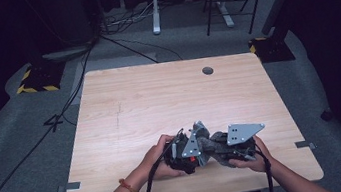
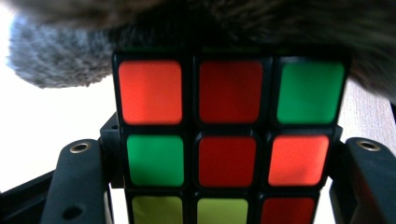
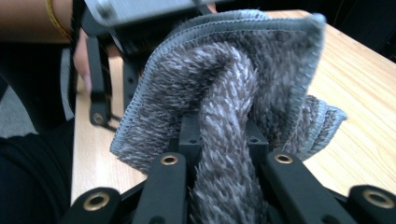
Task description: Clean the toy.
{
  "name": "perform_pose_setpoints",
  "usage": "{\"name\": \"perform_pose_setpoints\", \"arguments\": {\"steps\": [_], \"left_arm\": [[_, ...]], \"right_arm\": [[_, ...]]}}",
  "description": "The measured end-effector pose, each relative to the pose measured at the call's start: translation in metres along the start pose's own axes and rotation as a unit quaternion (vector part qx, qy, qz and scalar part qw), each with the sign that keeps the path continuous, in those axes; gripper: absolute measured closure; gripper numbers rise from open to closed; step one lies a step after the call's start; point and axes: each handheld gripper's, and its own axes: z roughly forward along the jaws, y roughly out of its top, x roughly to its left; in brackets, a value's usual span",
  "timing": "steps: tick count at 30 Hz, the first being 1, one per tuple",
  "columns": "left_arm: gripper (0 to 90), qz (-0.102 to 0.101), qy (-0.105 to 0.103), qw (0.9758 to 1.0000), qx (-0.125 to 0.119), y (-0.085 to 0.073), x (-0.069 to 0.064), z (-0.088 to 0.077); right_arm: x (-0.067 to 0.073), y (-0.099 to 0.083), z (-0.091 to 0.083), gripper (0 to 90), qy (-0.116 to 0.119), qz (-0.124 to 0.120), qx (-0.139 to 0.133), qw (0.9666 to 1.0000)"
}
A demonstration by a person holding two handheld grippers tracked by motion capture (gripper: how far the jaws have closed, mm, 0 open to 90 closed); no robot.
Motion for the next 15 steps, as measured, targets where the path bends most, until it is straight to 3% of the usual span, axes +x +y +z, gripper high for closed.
{"name": "perform_pose_setpoints", "arguments": {"steps": [6, 9, 15], "left_arm": [[32.8, -0.002, 0.004, 1.0, -0.008, -0.002, 0.001, -0.003], [32.9, -0.005, 0.009, 0.9997, -0.022, -0.002, 0.002, -0.01], [32.9, -0.011, 0.005, 0.9981, -0.061, -0.001, 0.004, -0.022]], "right_arm": [[-0.004, -0.004, -0.001, 76.6, -0.011, 0.002, 0.008, 0.9999], [-0.012, -0.013, -0.002, 76.7, -0.022, 0.011, 0.026, 0.9993], [-0.02, -0.03, -0.001, 76.7, -0.016, 0.04, 0.036, 0.9984]]}}
